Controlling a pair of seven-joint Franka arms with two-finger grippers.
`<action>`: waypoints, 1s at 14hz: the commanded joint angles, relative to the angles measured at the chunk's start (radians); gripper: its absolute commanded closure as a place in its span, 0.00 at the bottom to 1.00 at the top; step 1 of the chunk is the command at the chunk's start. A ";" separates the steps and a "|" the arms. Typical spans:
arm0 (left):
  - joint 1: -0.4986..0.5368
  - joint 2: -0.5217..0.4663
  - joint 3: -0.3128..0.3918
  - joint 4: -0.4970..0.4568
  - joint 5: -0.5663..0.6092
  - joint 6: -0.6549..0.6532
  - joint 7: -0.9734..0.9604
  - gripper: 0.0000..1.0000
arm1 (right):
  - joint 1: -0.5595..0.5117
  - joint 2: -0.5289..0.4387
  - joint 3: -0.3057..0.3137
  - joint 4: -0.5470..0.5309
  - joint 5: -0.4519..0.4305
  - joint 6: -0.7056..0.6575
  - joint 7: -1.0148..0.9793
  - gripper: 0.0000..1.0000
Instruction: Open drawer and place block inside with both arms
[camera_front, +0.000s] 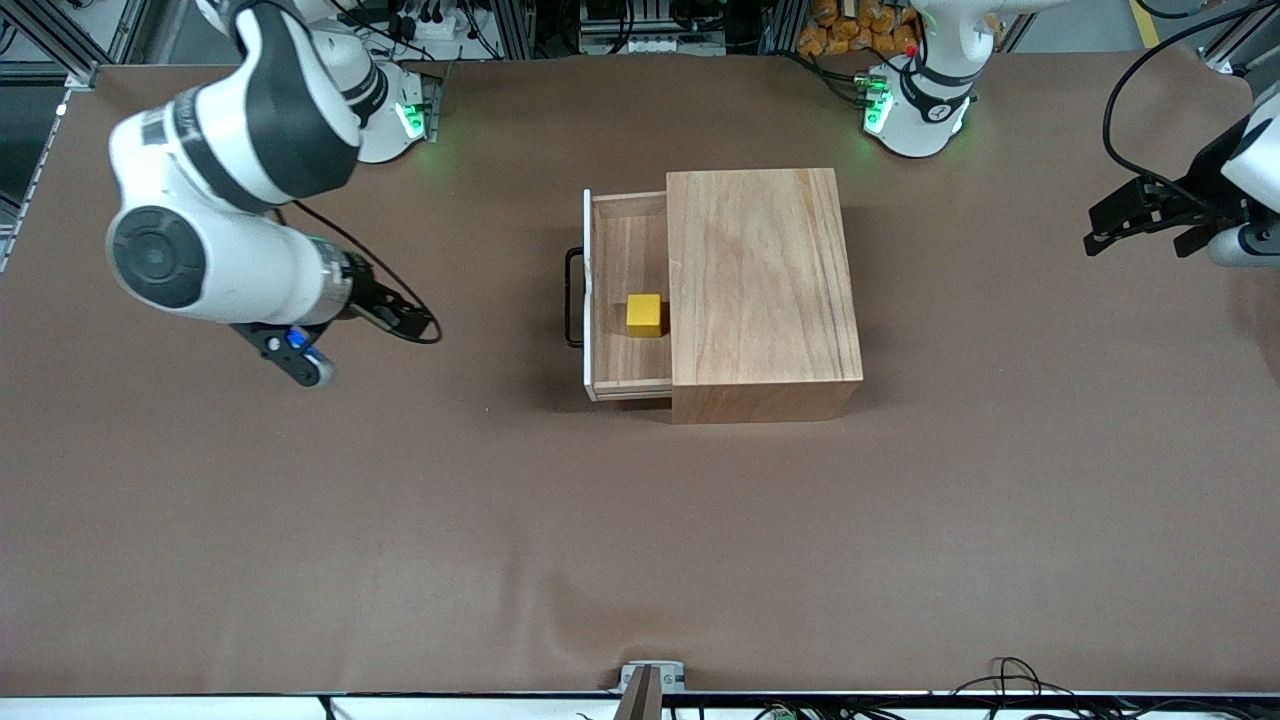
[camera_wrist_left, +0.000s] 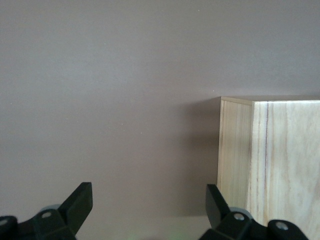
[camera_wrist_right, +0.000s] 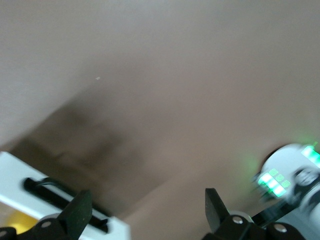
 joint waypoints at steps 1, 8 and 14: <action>-0.021 -0.015 0.021 0.021 -0.004 -0.045 0.022 0.00 | -0.081 -0.144 0.015 -0.158 -0.064 0.011 -0.258 0.00; -0.020 -0.007 0.015 0.032 -0.002 -0.065 0.019 0.00 | -0.364 -0.289 0.083 -0.229 -0.067 0.013 -0.678 0.00; -0.018 -0.003 0.015 0.034 -0.001 -0.065 0.019 0.00 | -0.442 -0.332 0.144 -0.132 -0.148 -0.015 -0.856 0.00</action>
